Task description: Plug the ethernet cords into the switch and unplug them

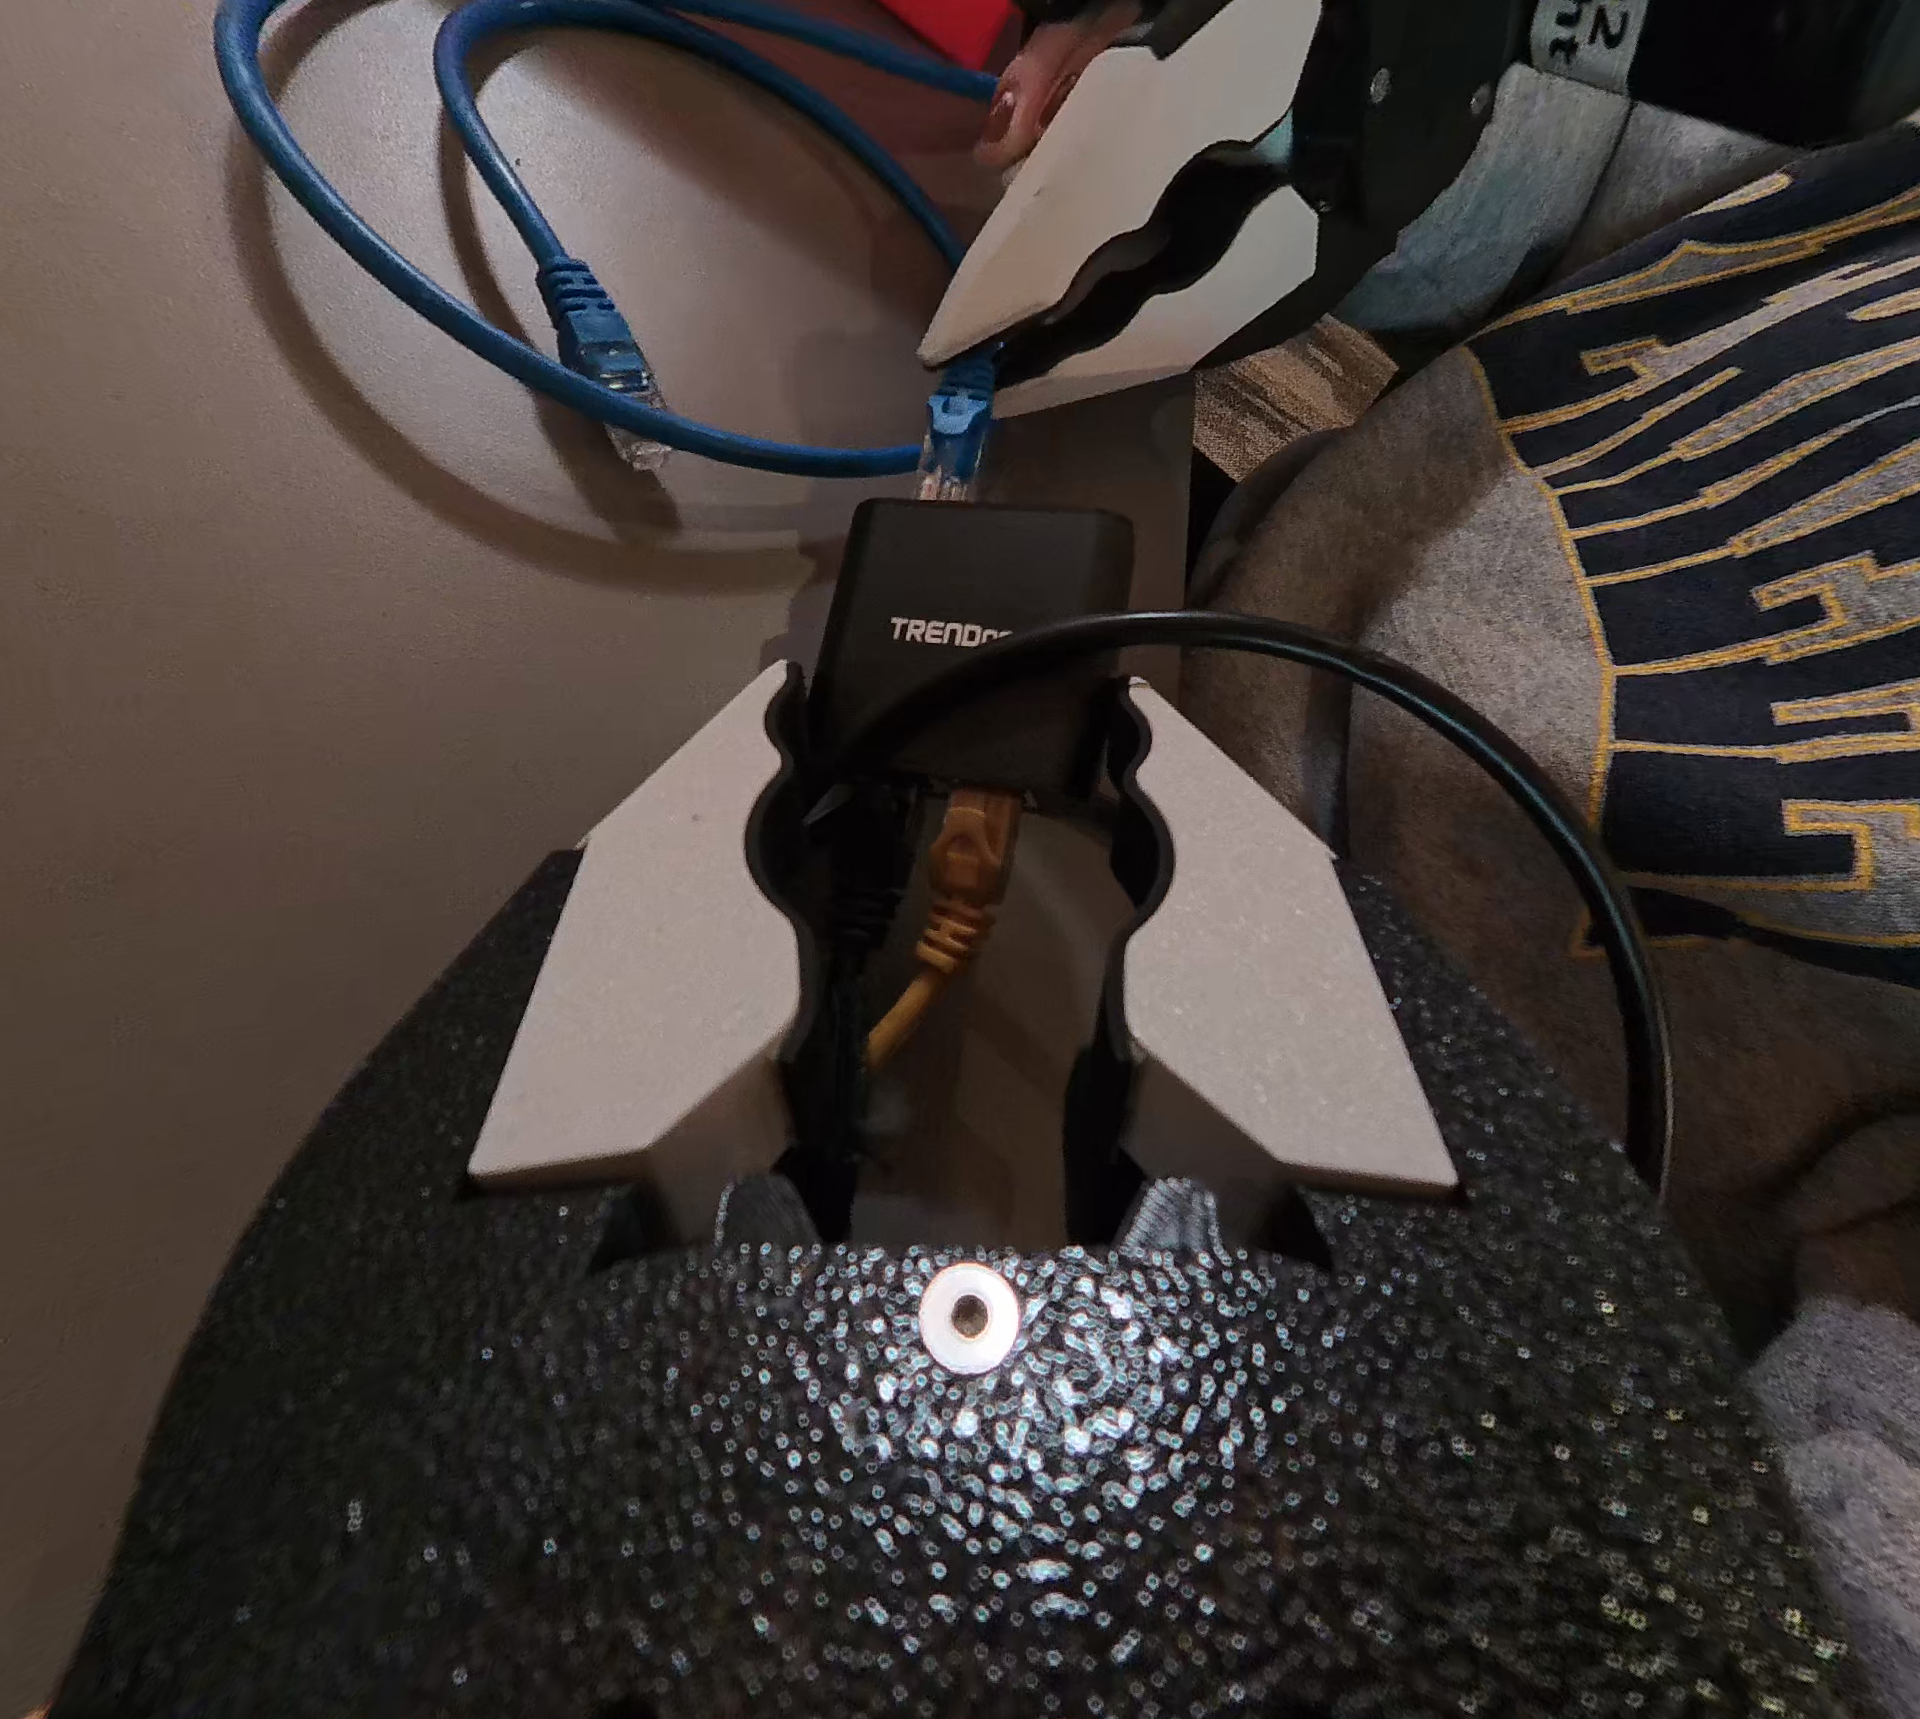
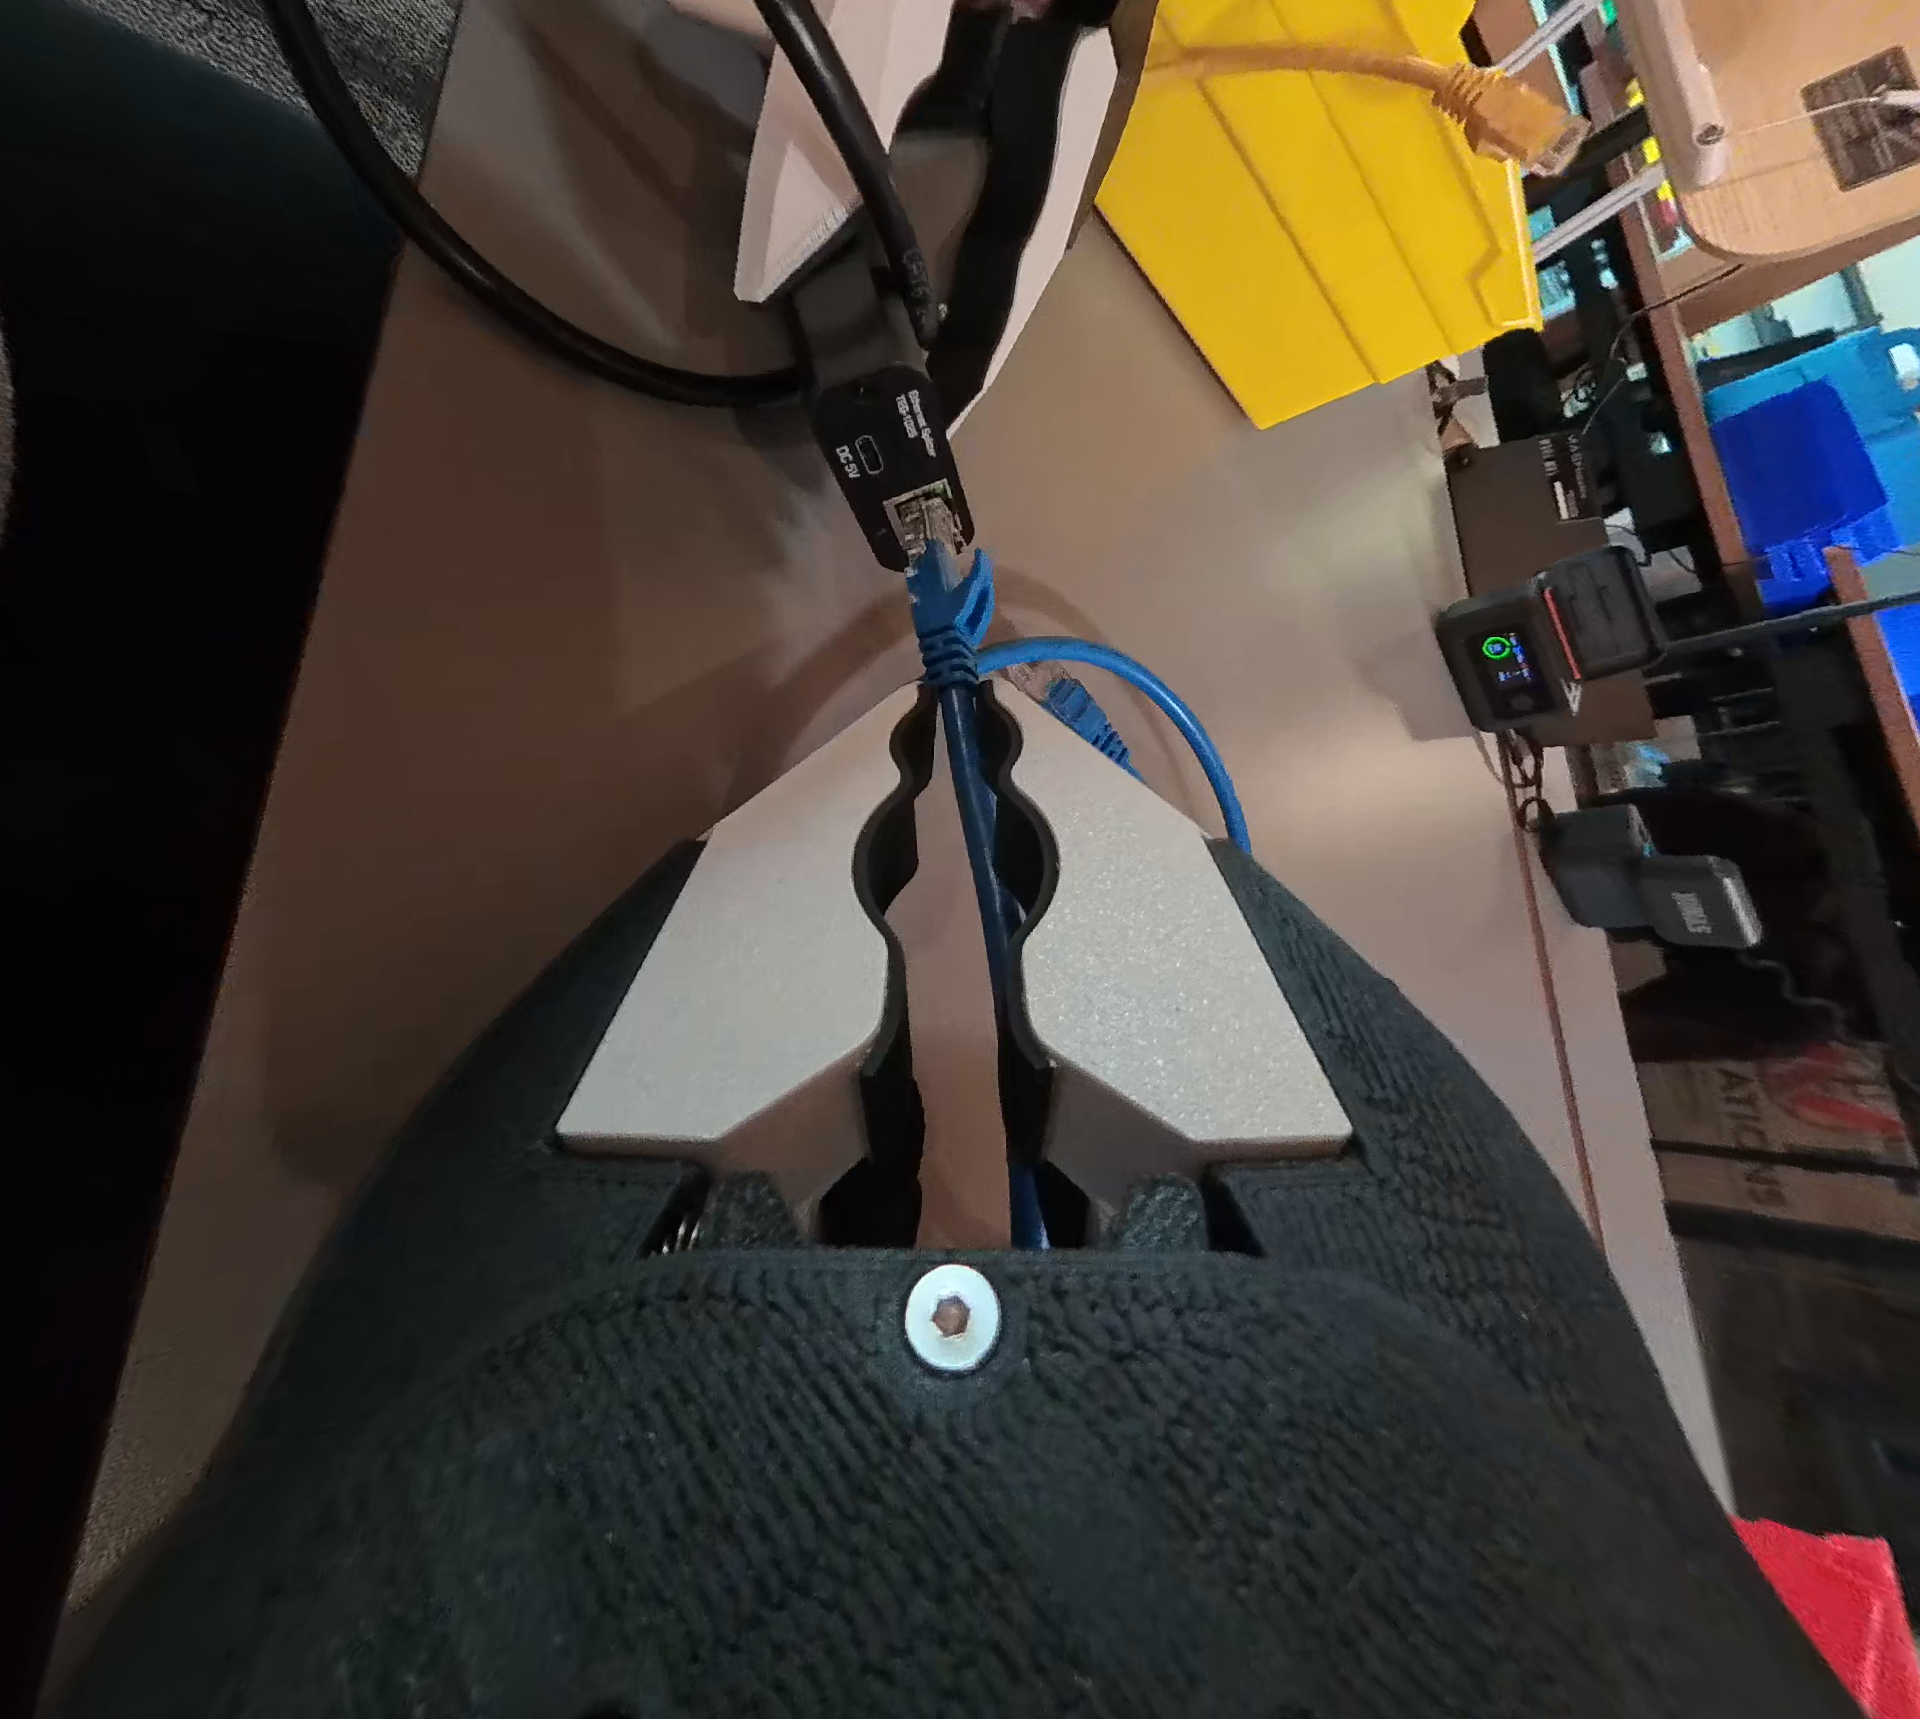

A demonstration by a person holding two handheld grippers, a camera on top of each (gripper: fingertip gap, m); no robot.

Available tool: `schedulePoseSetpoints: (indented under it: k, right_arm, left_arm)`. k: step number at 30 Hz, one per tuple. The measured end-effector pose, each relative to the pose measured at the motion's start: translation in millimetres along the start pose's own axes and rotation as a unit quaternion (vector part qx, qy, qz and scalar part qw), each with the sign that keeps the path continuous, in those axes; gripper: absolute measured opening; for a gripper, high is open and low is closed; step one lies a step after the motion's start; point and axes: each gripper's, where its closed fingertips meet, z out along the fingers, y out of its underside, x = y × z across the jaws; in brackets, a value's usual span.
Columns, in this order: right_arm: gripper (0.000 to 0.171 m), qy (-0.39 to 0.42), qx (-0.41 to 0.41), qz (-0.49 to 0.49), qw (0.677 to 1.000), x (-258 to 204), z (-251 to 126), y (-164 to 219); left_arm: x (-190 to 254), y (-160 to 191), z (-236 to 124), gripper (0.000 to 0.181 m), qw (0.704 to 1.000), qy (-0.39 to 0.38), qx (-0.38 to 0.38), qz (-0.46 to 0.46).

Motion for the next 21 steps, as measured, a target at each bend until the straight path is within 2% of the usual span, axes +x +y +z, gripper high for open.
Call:
schedulePoseSetpoints:
  k: [21]
  right_arm:
    - [0.005,-0.013,0.027,-0.011,1.0,0.1,0.8,-7.7]
  left_arm:
    - [-2.5,1.8,0.8,0.056,1.0,-0.012,-0.005,0.008]
